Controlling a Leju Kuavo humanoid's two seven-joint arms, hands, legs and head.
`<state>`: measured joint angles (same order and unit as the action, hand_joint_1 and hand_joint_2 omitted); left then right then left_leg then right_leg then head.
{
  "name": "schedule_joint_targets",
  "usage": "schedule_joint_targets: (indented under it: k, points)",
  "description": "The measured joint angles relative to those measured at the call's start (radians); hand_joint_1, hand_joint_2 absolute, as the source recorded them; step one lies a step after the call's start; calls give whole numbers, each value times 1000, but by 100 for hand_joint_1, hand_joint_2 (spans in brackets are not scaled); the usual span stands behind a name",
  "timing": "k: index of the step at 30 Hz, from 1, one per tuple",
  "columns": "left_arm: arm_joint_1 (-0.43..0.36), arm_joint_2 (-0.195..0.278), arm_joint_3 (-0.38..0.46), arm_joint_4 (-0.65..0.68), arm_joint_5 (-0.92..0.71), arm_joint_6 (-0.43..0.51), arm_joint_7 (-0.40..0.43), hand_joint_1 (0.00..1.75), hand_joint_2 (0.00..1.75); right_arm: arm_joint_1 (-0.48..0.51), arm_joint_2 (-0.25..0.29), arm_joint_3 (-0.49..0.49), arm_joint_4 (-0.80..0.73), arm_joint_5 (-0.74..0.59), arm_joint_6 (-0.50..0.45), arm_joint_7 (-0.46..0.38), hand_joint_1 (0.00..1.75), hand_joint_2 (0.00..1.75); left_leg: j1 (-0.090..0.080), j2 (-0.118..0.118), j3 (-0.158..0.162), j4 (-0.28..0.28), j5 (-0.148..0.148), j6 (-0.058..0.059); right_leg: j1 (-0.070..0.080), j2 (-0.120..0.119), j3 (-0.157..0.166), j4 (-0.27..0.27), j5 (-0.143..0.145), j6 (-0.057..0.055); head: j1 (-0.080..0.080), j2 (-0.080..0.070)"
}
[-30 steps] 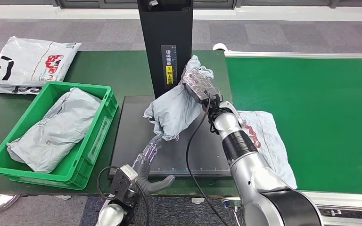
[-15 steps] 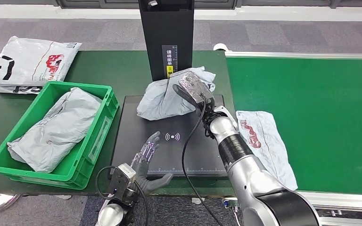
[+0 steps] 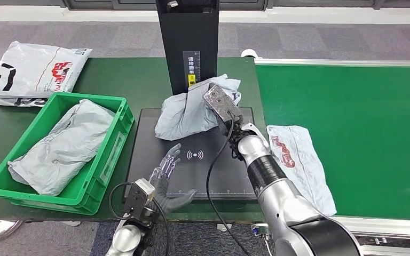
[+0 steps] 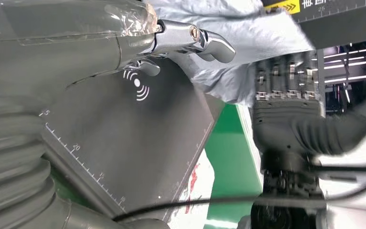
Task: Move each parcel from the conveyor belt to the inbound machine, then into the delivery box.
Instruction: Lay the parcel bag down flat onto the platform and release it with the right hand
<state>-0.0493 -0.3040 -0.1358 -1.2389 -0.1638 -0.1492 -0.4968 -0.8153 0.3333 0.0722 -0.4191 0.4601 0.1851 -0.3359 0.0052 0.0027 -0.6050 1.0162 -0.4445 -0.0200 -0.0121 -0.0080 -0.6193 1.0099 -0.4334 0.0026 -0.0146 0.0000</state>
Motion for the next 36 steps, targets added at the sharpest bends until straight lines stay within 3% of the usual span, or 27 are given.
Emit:
schedule_joint_targets:
  k: [3,7,12,16,20,36]
  points:
    - [-2,0,0,5,4,6,0,0,175,14,-9,7,-41,-24,17,-21,0,0,0,0,0,0,0,0,0,0,0,0,0,0,0,0]
    - [2,1,0,4,7,15,0,0,175,52,-27,25,-126,-59,-26,-57,0,175,0,-1,0,0,0,0,0,-1,0,0,0,0,0,0]
    - [46,8,0,-29,8,24,-1,0,175,225,-98,55,-525,-107,-137,-24,0,175,0,-5,-1,0,-2,1,0,-5,1,0,-2,0,0,0]
    - [54,11,0,-36,8,24,-1,0,175,270,-116,59,-632,-111,-145,-12,0,175,-1,-3,-1,0,-3,0,-1,-4,1,0,-2,0,0,0]
    - [61,13,0,-50,7,24,-2,0,175,355,-146,83,-832,-111,-148,-7,0,175,-1,1,1,0,-4,0,-1,-1,1,0,-3,0,0,0]
    - [65,13,0,-58,5,24,-2,0,175,398,-172,108,-962,-111,-150,-6,0,175,0,1,1,0,-3,-1,0,-1,1,0,-2,-1,0,0]
